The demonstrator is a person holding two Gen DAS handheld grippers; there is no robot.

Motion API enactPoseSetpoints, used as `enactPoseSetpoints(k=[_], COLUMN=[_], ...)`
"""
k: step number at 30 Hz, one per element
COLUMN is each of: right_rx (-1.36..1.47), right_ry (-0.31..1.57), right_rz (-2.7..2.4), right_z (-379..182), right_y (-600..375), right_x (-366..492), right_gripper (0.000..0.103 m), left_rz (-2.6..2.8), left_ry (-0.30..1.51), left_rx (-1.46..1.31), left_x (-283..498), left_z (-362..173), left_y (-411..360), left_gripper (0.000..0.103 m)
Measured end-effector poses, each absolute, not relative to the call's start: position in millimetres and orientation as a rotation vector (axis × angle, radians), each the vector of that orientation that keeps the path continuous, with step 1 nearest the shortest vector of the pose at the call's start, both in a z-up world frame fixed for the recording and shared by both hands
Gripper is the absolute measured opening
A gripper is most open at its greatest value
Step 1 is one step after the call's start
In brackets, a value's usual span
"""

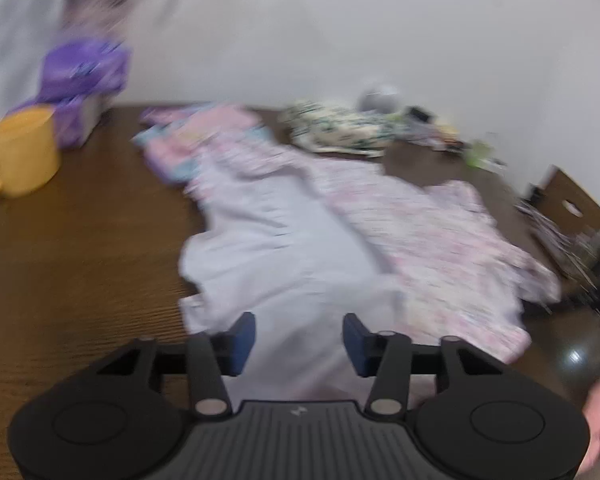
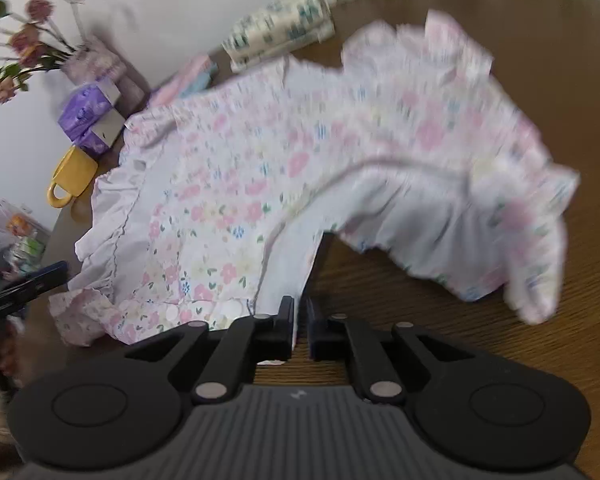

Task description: Fold clothes

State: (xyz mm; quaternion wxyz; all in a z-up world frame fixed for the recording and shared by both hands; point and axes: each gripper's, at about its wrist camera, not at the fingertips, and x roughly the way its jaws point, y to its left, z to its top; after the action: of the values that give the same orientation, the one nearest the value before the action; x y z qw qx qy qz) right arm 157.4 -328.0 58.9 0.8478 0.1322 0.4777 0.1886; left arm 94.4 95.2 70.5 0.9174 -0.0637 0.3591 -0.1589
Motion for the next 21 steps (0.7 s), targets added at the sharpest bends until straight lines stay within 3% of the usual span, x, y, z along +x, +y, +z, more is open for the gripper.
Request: enactPoseSetpoints(k=[3, 4, 5, 11, 21], right_rx=[0.177, 0.139, 0.1, -0.178, -0.39], right_ry=[0.927, 0.918, 0.908, 0.836, 0.739], right_rz=[0.474, 0.503, 0.533, 0.609, 0.736], right_z=[68, 68, 67, 53, 45], right_y=[-318, -314, -309, -283, -270], right_x=[137, 133, 128, 113, 102], right_gripper=[0.025, 0.035, 0.037, 0.037, 0.037], left_rz=[-0.455, -0.481, -0.505, -0.44, -0.37], left_ry=[0.698, 0.7, 0.702, 0.745, 0.779], left_rx=[-0.04, -0.002, 0.037, 0.213, 0.095], left_x=[67, 61, 55, 40, 34], left_z=[79, 79, 80, 67, 54], left_y=[79, 71, 64, 43, 67], left_gripper=[0.059, 0.062, 0.062, 0.065, 0.064])
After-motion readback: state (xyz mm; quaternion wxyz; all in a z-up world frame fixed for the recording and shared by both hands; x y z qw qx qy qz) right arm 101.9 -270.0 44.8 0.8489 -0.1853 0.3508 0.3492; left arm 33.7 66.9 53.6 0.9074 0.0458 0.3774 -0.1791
